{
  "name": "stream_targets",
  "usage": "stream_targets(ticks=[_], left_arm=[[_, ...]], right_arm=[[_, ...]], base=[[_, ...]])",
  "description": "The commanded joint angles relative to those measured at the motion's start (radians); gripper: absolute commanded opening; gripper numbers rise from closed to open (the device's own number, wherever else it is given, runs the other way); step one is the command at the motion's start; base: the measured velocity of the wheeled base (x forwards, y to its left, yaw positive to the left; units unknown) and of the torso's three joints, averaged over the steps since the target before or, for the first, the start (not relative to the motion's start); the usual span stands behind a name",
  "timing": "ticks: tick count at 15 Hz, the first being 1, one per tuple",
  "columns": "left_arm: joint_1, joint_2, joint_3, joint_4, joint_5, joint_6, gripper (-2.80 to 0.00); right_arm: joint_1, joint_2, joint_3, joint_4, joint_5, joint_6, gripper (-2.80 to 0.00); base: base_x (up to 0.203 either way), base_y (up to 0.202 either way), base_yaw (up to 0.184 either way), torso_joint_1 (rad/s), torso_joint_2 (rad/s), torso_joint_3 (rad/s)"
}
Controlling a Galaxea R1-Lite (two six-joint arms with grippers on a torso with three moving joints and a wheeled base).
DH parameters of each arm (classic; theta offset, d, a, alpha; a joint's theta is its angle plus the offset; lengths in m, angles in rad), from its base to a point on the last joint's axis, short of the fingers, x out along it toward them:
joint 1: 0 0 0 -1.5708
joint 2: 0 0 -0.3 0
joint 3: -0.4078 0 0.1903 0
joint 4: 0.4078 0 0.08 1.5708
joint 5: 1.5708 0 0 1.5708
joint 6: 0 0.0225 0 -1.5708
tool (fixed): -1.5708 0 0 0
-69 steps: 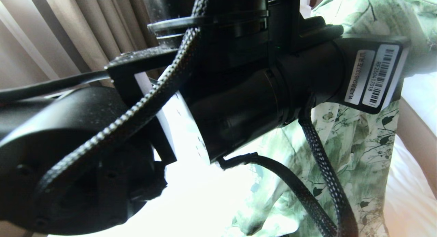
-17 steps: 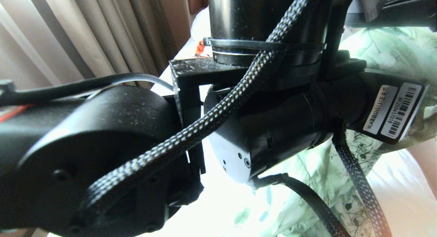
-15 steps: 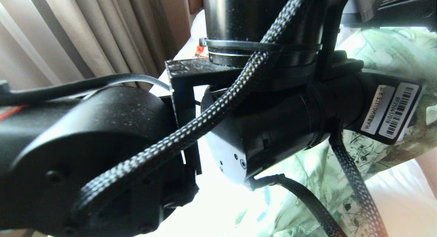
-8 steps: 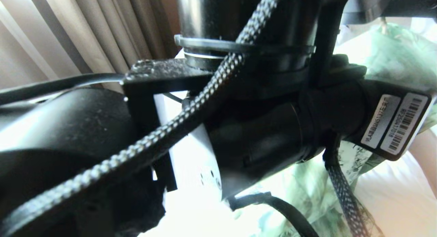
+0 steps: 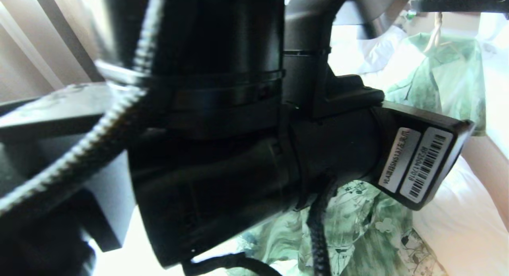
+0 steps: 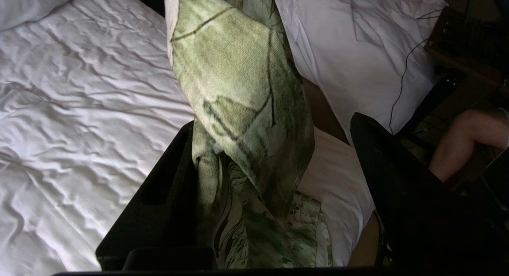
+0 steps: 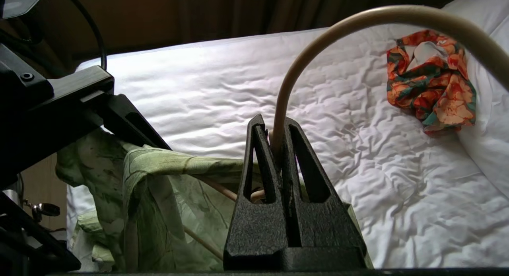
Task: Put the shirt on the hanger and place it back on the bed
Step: Take the clothes hanger out of the clothes
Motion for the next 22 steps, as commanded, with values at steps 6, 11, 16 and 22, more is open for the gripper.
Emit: stream_targets(ticks=[6,11,16,22], left_arm=[[0.079,-0.120,0.040,-0.002,0.022,0.002,0.00],[0.157,-0.219,0.138,-0.003,0.024,-0.003,0.00],[0.301,-0.341,0.293,-0.002,0.040,-0.006,-2.80],[0.457,-0.537,0.477,0.009,0.082,-0.003,-2.80]], right_arm=[[-0.001,-0.003,-0.005,0.003,-0.037,0.020,-2.80],[-0.001,0.004,-0.005,-0.015,-0.055,0.022,-2.80],[-0.010,0.011,-0.005,-0.022,-0.056,0.025,-2.80],[-0.031,0.002,-0.005,-0.025,-0.092,0.070,-2.80]], base=[[0.000,0.000,0.000,0.000,0.00,0.000],[0.000,0.000,0.000,0.000,0.00,0.000],[0.000,0.000,0.000,0.000,0.00,0.000],[0.000,0.000,0.000,0.000,0.00,0.000]])
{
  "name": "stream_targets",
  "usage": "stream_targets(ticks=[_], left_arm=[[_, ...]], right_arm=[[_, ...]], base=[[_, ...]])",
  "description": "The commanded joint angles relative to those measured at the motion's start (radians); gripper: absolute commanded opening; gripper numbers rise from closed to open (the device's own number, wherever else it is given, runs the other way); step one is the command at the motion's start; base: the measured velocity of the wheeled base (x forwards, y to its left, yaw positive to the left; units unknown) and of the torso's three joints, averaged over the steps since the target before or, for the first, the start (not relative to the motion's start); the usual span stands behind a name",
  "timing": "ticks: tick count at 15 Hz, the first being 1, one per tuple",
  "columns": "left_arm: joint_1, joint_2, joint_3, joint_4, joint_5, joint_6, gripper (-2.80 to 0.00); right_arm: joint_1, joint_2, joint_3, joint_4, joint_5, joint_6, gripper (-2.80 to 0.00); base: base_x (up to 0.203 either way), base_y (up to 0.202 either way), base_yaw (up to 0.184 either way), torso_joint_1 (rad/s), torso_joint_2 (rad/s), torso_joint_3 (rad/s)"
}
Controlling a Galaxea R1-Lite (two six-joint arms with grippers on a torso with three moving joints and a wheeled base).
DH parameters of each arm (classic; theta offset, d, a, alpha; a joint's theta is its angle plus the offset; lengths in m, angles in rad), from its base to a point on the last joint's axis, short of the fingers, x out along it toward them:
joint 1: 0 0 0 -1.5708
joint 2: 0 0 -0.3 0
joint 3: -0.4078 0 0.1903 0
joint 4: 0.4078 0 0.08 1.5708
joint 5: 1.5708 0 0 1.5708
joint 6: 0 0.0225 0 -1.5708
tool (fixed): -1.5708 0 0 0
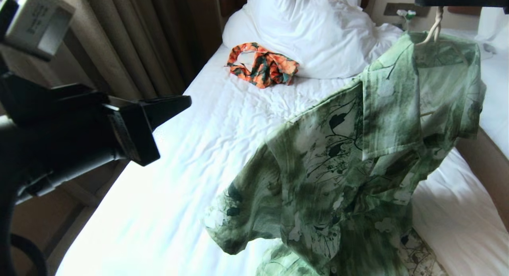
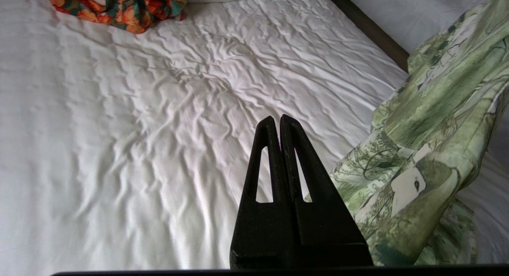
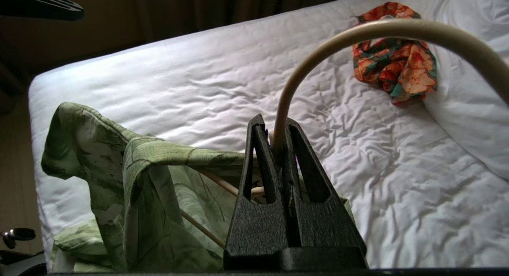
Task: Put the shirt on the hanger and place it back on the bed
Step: Take the clothes hanger out of the clothes
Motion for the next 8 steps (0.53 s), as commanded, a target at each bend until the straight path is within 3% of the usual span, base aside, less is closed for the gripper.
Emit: stream_targets(ticks=[1,8], left_arm=[[0.042,-0.077,0.054,-0.002,0.003,0.001,-2.80],[0.233,-0.195,0.148,-0.002,0.006,0.006,-2.80]], right_arm=[[-0.002,-0.002,-0.001,-0.007,-0.018,-0.001,-2.80],[-0.002,-0.022,0.001,-0.041,-0.047,0.075,-2.80]], base=[[0.000,0.000,0.000,0.000,0.00,0.000],[0.000,0.000,0.000,0.007,-0.03,-0.018]])
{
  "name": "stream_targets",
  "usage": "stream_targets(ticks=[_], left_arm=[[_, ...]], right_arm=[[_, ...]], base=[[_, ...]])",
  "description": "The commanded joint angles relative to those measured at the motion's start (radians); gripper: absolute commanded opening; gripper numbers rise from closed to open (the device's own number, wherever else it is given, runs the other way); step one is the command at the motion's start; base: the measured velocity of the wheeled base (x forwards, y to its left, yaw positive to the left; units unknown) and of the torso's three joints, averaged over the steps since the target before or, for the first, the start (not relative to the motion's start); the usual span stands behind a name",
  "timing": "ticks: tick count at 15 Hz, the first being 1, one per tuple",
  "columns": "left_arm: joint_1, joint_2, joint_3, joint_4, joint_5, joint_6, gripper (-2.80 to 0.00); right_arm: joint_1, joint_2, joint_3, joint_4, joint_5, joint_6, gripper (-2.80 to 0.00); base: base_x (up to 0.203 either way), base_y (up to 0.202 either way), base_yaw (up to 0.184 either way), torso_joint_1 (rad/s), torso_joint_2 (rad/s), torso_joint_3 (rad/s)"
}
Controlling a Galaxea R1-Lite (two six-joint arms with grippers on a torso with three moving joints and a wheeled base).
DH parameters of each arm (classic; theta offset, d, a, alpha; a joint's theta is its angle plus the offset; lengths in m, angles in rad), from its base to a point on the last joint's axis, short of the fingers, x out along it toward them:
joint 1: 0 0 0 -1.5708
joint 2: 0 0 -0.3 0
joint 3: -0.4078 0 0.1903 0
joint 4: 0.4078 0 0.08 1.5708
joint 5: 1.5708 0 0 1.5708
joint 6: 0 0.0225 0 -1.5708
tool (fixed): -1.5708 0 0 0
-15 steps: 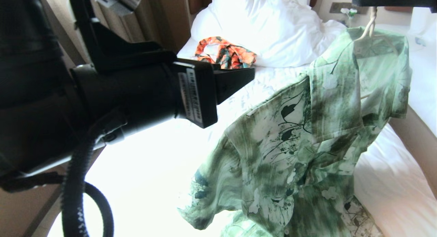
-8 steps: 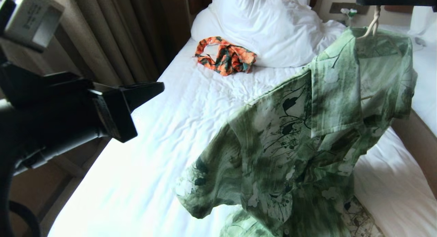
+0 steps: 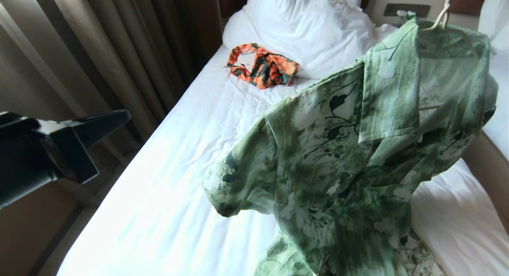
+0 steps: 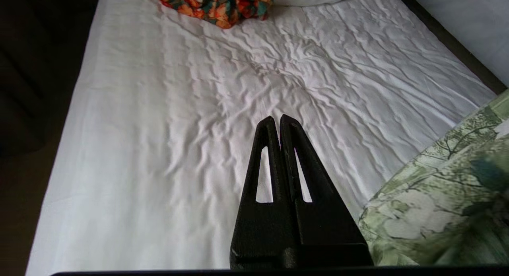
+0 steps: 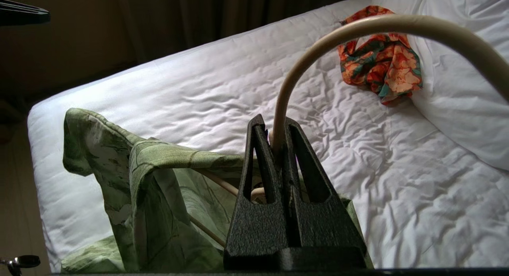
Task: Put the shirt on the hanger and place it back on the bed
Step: Take the clothes hanger out of the clothes
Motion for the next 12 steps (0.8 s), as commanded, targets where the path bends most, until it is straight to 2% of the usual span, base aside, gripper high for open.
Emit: stream_targets(ticks=[1,5,9,12], left_arm=[[0.066,-0.053,0.020,-0.002,0.002,0.003,-2.80],[0.249,-0.178,0.127,-0.008,-0.001,0.059,-2.80],[0.297,-0.285,0.238,-0.010,-0.001,0.059,-2.80],[0.342,-0.339,0.269,-0.008,-0.001,0.043,-2.80]], right_arm=[[0.001,-0.007,0.000,0.002,0.000,0.005,-2.80],[0.002,-0.004,0.009,-0.055,-0.028,0.039,-2.80],[0.001,-0.001,0.009,-0.070,-0.075,0.053,-2.80],[0.001,-0.011,0.008,-0.117,-0.103,0.053,-2.80]], base=[[0.000,0.000,0.000,0.085,-0.31,-0.229],[0.000,0.000,0.000,0.122,-0.45,-0.326],[0.000,0.000,0.000,0.167,-0.52,-0.356],[0.000,0.000,0.000,0.196,-0.56,-0.363]])
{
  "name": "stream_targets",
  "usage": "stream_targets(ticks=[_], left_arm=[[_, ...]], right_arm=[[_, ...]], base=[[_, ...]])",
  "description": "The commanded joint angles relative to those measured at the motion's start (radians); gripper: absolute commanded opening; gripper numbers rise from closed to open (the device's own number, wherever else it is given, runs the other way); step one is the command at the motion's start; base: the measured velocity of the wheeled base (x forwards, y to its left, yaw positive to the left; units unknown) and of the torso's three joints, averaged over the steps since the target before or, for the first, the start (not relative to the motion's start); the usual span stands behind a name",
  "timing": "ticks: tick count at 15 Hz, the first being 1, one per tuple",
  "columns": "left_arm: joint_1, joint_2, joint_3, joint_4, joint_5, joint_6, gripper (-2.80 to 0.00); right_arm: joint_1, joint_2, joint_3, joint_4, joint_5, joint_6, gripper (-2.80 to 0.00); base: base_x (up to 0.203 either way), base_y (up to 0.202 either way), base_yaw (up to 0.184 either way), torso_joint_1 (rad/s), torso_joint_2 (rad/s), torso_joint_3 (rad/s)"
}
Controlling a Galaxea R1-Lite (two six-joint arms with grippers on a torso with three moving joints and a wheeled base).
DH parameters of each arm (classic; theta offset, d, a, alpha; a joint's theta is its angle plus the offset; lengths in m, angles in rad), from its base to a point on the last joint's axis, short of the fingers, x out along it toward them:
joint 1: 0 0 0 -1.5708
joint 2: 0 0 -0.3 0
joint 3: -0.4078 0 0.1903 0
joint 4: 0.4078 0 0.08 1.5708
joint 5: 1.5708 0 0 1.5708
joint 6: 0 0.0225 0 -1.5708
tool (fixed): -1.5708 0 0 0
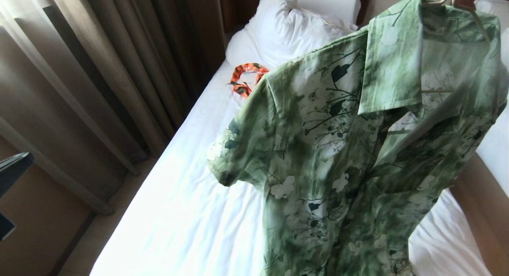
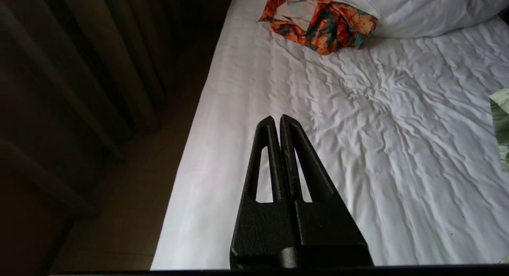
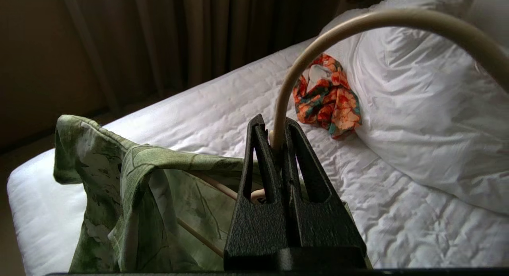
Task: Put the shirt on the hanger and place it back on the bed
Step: Take the clothes hanger out of the clothes
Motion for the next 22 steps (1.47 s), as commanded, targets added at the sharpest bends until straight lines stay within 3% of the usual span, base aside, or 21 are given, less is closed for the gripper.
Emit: stream_targets(ticks=[1,4,17,22], left_arm=[[0.023,-0.044,0.013,0.002,0.003,-0.001,-2.80],[0.082,-0.085,0.031,0.003,0.009,-0.002,-2.80],[0.080,-0.096,0.051,0.003,-0.001,-0.005,-2.80],[0.080,-0.098,0.050,-0.002,-0.001,-0.015,-2.80]], right_arm=[[0.001,-0.006,-0.001,-0.006,0.002,-0.001,-2.80],[0.002,-0.008,-0.001,-0.031,0.002,0.000,-2.80],[0.001,-0.029,-0.007,-0.051,0.004,-0.006,-2.80],[-0.001,-0.029,-0.004,-0.049,-0.013,-0.004,-2.80]], base=[[0.000,0.000,0.000,0.229,-0.58,-0.366],[0.000,0.000,0.000,0.237,-0.61,-0.375],[0.000,0.000,0.000,0.155,-0.37,-0.220],[0.000,0.000,0.000,0.014,-0.03,-0.015]])
